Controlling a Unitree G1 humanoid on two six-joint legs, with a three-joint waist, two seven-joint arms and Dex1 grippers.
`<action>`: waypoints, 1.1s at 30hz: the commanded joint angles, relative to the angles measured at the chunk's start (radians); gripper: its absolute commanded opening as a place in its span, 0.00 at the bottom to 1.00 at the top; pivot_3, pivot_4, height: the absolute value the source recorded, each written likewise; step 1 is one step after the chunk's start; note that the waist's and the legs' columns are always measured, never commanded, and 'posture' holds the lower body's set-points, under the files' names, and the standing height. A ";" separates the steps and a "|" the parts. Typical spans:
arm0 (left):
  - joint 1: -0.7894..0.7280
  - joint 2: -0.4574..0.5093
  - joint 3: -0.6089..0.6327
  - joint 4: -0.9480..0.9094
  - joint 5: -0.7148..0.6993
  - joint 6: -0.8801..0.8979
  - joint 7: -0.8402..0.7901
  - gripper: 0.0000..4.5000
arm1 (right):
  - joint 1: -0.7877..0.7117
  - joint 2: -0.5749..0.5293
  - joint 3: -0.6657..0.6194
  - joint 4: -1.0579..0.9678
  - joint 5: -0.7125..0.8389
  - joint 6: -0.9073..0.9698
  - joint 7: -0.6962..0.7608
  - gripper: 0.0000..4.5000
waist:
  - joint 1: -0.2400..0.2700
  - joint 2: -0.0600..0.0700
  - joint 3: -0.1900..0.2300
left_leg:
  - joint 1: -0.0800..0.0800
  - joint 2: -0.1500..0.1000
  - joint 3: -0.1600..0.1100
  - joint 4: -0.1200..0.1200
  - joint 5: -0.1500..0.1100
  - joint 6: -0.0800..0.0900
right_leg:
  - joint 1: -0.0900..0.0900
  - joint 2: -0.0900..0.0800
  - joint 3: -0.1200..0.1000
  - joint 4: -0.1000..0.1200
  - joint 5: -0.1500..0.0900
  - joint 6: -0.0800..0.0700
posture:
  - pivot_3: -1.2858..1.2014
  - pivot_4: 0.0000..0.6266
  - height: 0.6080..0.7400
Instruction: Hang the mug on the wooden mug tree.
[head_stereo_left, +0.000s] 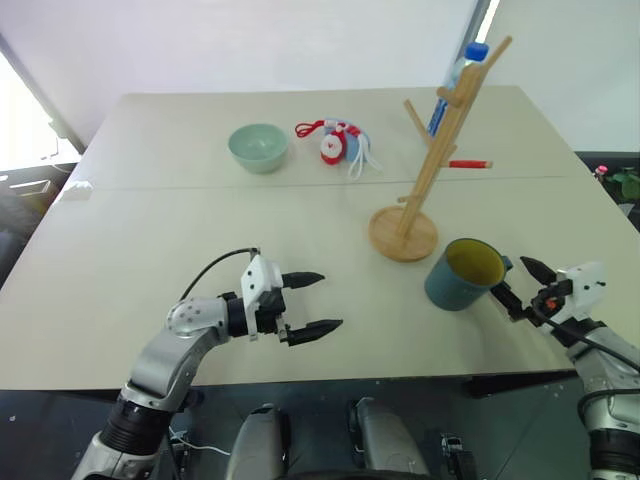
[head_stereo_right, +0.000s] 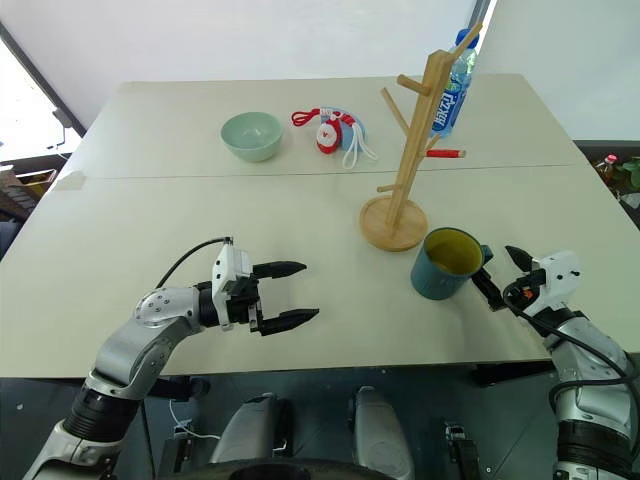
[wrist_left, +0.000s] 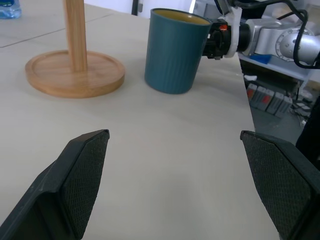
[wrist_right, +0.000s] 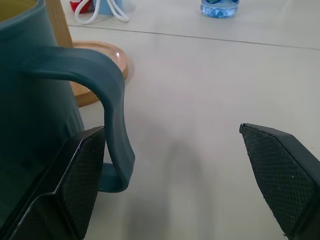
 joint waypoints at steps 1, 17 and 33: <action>0.014 0.008 0.015 -0.048 -0.010 -0.013 0.008 1.00 | -0.027 -0.015 -0.001 0.020 0.002 -0.029 0.015 0.98 | 0.000 0.000 0.000 | 0.000 0.000 0.000 0.000 0.000 0.000 | 0.000 0.000 0.000 0.000 0.000 0.000 | 0.52 0.24 1.00; 0.032 0.011 0.021 -0.071 -0.015 -0.006 0.045 1.00 | -0.071 0.002 0.042 0.045 0.032 -0.015 0.066 0.24 | 0.000 0.000 0.000 | 0.000 0.000 0.000 0.000 0.000 0.000 | 0.000 0.000 0.000 0.000 0.000 0.000 | 0.52 0.24 1.00; -0.003 0.012 0.008 -0.031 -0.014 -0.011 0.013 1.00 | -0.006 -0.204 0.116 -0.411 -0.222 -0.103 0.014 0.01 | 0.000 0.001 0.001 | 0.000 -0.001 0.000 0.000 0.000 0.000 | 0.000 0.001 0.000 0.000 0.000 0.000 | 0.52 0.24 1.00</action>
